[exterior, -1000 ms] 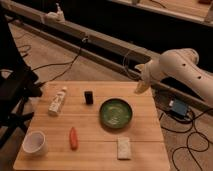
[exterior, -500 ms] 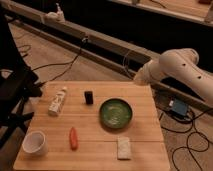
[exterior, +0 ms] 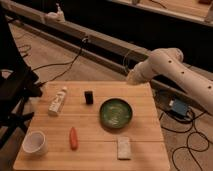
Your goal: Knock the eraser over
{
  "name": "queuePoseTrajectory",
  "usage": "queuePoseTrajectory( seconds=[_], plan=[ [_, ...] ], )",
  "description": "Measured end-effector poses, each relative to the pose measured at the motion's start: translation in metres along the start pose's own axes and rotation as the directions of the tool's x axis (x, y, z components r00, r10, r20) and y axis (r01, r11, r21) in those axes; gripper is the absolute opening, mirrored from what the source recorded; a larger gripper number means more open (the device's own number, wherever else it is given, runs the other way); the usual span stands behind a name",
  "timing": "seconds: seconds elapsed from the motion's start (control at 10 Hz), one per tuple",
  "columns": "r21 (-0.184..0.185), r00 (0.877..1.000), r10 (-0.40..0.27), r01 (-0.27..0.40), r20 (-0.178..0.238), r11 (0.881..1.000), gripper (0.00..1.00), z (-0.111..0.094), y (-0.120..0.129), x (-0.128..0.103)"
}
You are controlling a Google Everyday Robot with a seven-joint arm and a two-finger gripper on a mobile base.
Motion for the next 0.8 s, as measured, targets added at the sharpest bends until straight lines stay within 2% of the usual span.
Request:
queuePoseTrajectory(
  seconds=[0.2,0.4,0.6,0.8],
  plan=[
    [-0.054,0.998,0.002,0.001,0.062,0.999,0.00,0.035,0.004,-0.019],
    [-0.125,0.990,-0.009,0.027,0.138,0.992,0.00,0.078,0.014,-0.048],
    [-0.154,0.982,-0.013,0.043,0.189,0.987,0.00,0.106,0.017,-0.067],
    [-0.157,0.979,-0.010,0.043,0.204,0.987,0.00,0.111,0.017,-0.072]
  ],
)
